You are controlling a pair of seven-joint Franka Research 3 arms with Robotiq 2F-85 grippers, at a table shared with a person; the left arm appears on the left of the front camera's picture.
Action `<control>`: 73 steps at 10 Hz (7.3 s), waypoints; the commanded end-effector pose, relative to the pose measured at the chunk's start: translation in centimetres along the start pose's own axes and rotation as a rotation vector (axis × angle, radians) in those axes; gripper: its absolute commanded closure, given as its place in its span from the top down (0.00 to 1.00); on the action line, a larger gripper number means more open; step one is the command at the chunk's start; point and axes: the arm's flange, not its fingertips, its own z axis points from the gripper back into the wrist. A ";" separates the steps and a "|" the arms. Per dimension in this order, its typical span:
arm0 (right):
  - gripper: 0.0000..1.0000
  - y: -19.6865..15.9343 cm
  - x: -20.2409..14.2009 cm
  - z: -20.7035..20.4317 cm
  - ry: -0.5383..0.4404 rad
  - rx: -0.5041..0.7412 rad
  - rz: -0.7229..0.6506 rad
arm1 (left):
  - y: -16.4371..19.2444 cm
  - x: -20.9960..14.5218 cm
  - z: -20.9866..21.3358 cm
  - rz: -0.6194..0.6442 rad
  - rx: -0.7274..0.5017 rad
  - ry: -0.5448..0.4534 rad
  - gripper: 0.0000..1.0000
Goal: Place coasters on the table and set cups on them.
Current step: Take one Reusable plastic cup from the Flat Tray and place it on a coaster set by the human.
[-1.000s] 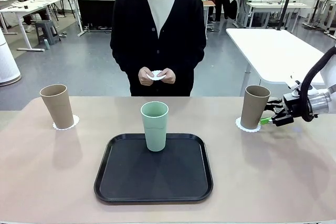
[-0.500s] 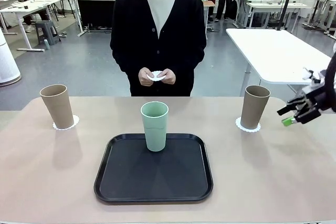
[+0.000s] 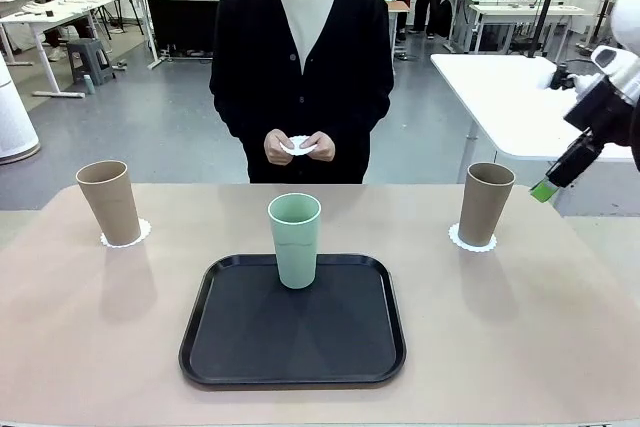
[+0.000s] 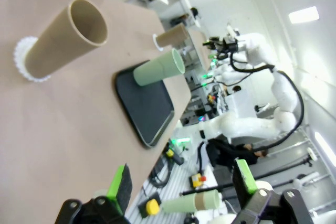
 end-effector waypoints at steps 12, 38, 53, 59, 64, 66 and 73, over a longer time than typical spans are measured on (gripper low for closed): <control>1.00 3.8 2.7 4.2 0.266 -0.014 -0.193 | -0.1 0.0 0.2 -0.001 0.003 -0.003 1.00; 1.00 -7.4 -21.9 5.7 -0.403 0.725 -0.554 | -0.1 0.0 0.2 -0.001 0.003 -0.003 1.00; 1.00 -7.4 -21.9 5.7 -0.403 0.725 -0.554 | -0.1 0.0 0.2 -0.001 0.003 -0.003 1.00; 1.00 -7.5 -22.0 5.5 -0.398 0.721 -0.554 | -0.1 0.0 0.2 -0.001 0.003 -0.003 1.00; 1.00 4.9 -2.5 5.5 -0.104 0.285 -0.108 | -0.1 0.0 0.2 -0.001 0.003 -0.003 1.00; 1.00 11.2 3.2 0.2 0.015 0.188 0.083 | -0.1 0.0 0.2 -0.001 0.003 -0.003 1.00; 1.00 16.0 7.0 -11.8 0.069 0.175 0.336 | -0.1 0.0 0.2 -0.001 0.003 -0.003 1.00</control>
